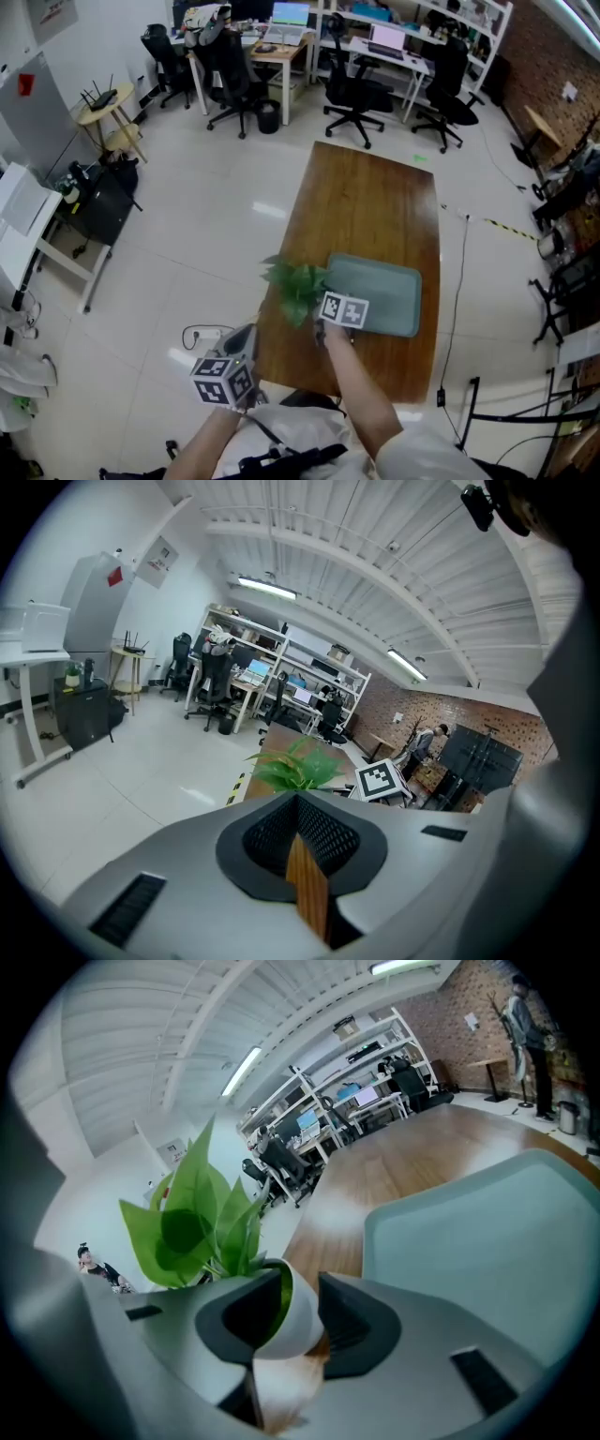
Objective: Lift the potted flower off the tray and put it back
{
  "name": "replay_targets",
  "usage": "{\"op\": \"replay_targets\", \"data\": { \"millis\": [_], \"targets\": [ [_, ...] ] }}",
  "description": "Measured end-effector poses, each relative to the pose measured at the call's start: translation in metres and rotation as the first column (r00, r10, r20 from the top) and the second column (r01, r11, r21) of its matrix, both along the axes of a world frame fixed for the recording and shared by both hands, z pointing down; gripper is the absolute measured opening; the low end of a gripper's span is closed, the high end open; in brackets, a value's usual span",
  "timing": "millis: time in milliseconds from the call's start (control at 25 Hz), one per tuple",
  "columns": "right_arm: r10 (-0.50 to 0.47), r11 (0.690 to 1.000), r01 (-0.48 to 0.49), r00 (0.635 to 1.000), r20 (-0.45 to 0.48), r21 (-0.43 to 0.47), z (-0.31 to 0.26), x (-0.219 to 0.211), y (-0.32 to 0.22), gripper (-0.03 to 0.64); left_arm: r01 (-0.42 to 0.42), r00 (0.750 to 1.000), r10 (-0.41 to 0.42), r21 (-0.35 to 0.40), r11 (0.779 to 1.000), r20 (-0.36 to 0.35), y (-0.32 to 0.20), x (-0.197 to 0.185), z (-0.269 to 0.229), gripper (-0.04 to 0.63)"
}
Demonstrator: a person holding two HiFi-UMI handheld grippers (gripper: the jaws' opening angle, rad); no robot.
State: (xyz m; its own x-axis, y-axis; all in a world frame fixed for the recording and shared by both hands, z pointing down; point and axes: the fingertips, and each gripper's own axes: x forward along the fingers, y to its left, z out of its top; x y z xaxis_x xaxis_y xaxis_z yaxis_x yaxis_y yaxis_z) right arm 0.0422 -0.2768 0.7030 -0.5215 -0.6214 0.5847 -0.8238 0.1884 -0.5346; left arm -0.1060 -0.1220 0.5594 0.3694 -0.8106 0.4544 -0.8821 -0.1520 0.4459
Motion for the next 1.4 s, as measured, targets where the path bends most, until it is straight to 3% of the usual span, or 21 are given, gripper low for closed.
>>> {"op": "replay_targets", "data": {
  "millis": [440,760,960,1200,1400],
  "targets": [
    [0.035,0.999,-0.032,0.997,0.074,-0.039,0.011,-0.011,-0.001,0.089,0.028,1.000,-0.028,-0.002,1.000,-0.002,-0.001,-0.011,0.003,-0.005],
    [0.102,0.995,-0.103,0.985,0.142,0.004,-0.014,0.000,-0.002,0.071,0.001,1.000,-0.001,0.001,1.000,-0.013,-0.001,-0.005,0.004,-0.005],
    [0.205,0.977,-0.212,0.966,0.155,0.028,-0.033,0.050,-0.012,0.071,-0.053,0.998,0.053,0.001,0.999,-0.019,-0.003,0.015,0.006,-0.005],
    [0.381,0.923,-0.385,0.919,0.105,0.020,-0.028,0.143,-0.009,0.071,-0.109,0.994,0.109,0.000,0.994,-0.032,-0.009,0.037,0.008,-0.005],
    [0.462,0.886,-0.463,0.885,0.067,0.009,-0.015,0.200,0.006,0.070,-0.147,0.988,0.147,-0.006,0.989,-0.036,-0.010,0.056,0.010,-0.005]
  ]
}}
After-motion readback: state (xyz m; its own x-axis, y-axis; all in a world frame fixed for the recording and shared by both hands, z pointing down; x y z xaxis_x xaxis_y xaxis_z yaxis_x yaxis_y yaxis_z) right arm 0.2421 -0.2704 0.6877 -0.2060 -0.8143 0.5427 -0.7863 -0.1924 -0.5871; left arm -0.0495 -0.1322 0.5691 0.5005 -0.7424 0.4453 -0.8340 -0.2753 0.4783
